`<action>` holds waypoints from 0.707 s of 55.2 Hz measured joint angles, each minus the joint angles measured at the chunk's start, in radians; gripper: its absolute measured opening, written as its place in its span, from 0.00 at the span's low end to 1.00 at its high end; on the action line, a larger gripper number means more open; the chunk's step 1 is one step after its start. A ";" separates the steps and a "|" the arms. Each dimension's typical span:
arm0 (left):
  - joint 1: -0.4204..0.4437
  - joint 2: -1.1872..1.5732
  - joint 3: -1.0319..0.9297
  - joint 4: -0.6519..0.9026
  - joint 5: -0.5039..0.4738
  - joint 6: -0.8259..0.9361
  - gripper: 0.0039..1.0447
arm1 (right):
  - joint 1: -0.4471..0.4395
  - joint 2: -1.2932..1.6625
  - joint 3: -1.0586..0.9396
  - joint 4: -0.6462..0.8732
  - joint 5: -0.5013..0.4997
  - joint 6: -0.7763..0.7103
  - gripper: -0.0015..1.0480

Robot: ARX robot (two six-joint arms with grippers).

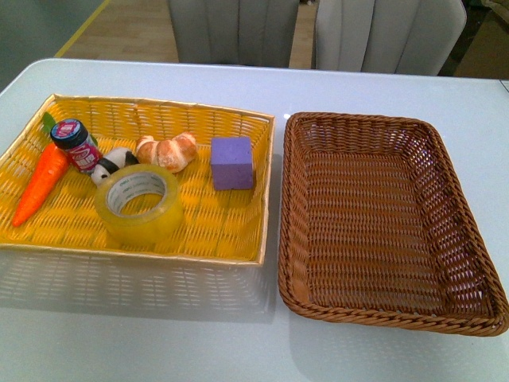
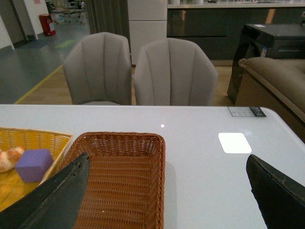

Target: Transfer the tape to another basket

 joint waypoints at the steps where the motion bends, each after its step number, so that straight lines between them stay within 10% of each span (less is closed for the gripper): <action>1: 0.001 0.030 0.018 -0.033 0.015 -0.003 0.92 | 0.000 0.000 0.000 0.000 -0.002 0.000 0.91; 8: -0.024 0.312 0.126 -0.130 0.062 -0.024 0.92 | 0.000 -0.001 0.000 0.000 -0.002 0.000 0.91; 39: -0.126 1.530 0.516 0.605 -0.151 -0.005 0.92 | 0.001 -0.001 0.000 0.000 0.000 0.000 0.91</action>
